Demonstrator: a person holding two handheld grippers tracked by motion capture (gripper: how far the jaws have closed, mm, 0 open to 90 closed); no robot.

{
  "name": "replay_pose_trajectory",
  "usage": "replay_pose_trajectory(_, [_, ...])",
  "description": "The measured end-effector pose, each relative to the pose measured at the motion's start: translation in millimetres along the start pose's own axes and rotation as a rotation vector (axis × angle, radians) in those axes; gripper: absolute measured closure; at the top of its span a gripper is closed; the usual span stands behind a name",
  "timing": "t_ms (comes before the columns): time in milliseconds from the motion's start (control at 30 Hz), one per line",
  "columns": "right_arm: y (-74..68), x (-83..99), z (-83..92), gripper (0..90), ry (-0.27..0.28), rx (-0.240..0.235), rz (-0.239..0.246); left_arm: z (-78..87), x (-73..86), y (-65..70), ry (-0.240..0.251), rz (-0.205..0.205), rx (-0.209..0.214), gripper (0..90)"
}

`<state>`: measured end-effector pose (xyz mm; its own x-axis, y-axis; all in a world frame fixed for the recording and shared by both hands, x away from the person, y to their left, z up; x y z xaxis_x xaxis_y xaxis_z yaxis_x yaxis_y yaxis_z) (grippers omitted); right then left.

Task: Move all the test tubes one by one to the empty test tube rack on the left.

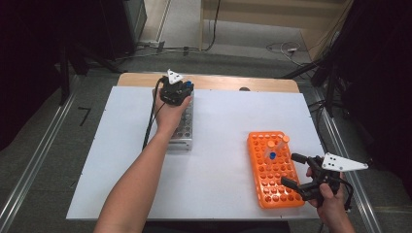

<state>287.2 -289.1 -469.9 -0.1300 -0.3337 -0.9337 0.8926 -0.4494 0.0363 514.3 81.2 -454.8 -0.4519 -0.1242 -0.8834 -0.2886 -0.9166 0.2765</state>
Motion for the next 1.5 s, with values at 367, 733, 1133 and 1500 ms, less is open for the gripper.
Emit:
replay_pose_trajectory(367, [0.7, 0.8, -2.7, 0.0, -0.007, 0.002, -0.005, 10.1, -1.7, 6.3, 0.003, 0.059, 0.083, 50.5])
replay_pose_trajectory(733, [0.8, 0.9, -10.4, 0.0, -0.03, 0.0, -0.004, 35.7, -2.2, 17.8, -0.03, 0.055, 0.146, 8.9])
replay_pose_trajectory(1133, [-0.5, 0.5, -22.6, 0.0, -0.064, -0.001, -0.002, 79.6, 13.4, 29.7, -0.036, 0.042, 0.228, 0.0])
replay_pose_trajectory(1500, [1.7, 3.6, -32.6, 14.5, -0.099, 0.011, -0.016, 123.0, 45.9, 45.8, -0.036, 0.018, 0.278, 0.0])
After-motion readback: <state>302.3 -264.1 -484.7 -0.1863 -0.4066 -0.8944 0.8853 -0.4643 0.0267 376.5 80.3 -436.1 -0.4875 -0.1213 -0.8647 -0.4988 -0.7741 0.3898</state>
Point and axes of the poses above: each handheld gripper's, and its own axes: z roughly backward along the jaws, x roughly out of its underside, y roughly to its right, the point moved 7 cm from there along -z, roughly forward along the jaws, and after that the axes turned 14 degrees about z, right-handed, at the moved point
